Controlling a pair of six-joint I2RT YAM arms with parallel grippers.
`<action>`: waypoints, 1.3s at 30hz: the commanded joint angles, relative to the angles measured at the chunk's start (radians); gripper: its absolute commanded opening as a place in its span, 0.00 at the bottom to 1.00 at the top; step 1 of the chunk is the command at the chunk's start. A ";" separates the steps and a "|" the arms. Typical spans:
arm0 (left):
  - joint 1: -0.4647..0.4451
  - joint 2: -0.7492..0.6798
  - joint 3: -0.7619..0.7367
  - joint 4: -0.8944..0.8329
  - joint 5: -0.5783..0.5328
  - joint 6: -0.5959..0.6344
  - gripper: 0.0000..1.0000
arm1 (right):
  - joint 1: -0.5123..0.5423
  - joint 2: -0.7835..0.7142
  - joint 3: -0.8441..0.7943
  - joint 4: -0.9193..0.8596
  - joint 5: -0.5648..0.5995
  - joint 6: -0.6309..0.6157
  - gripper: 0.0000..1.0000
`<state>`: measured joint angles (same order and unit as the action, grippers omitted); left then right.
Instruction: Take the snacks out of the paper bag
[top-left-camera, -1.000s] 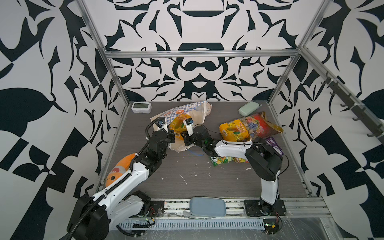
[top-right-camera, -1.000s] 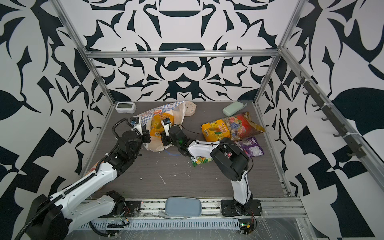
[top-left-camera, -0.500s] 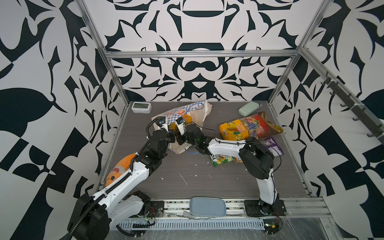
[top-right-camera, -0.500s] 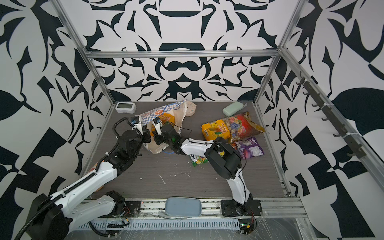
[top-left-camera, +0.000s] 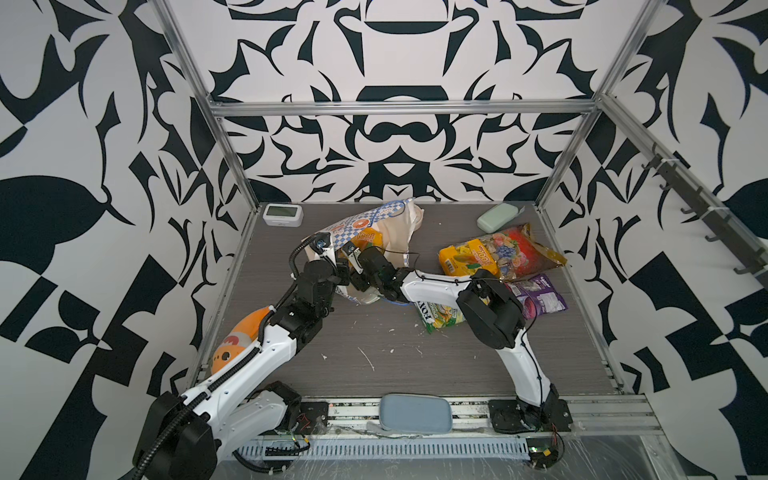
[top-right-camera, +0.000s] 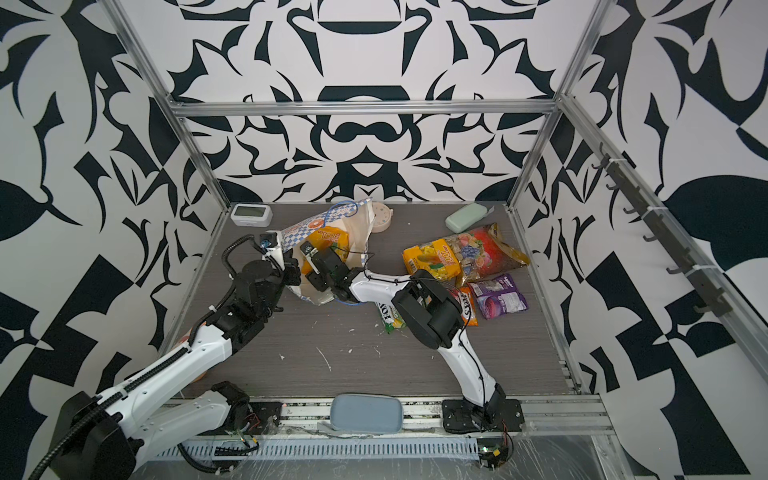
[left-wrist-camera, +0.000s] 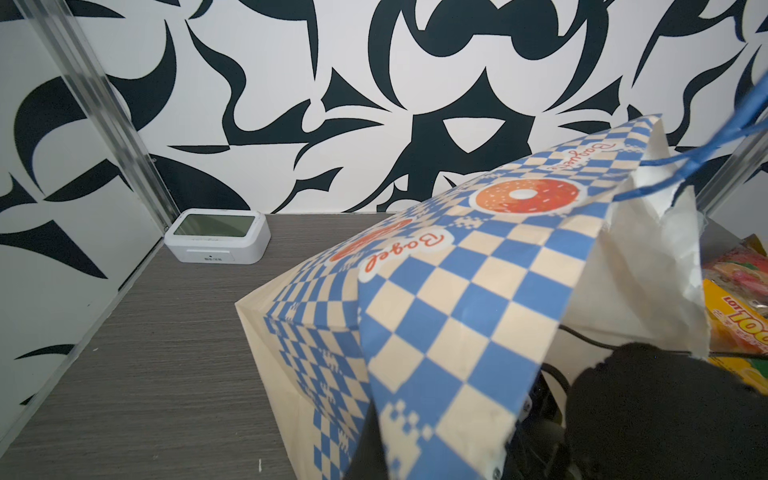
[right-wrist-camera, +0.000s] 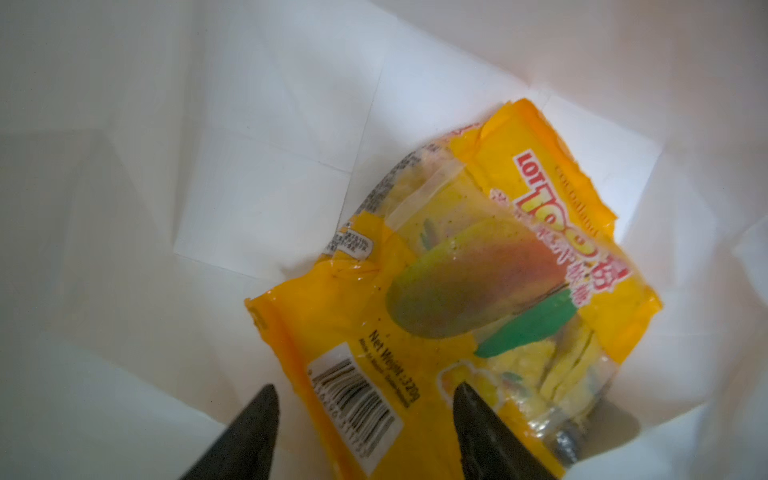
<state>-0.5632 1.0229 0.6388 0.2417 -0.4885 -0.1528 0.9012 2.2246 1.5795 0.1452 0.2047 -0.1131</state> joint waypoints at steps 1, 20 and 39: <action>-0.001 -0.007 0.005 0.033 0.019 0.003 0.00 | 0.025 0.004 0.045 -0.017 0.090 -0.164 0.72; -0.001 -0.038 -0.005 0.029 0.030 0.010 0.00 | 0.068 0.285 0.366 -0.132 0.183 -0.432 0.81; -0.001 -0.048 -0.016 0.024 0.021 0.009 0.00 | 0.013 0.283 0.349 0.190 0.467 -0.485 0.15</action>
<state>-0.5522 0.9874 0.6147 0.2070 -0.4988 -0.1310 0.9470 2.5465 1.9705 0.2050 0.5739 -0.5491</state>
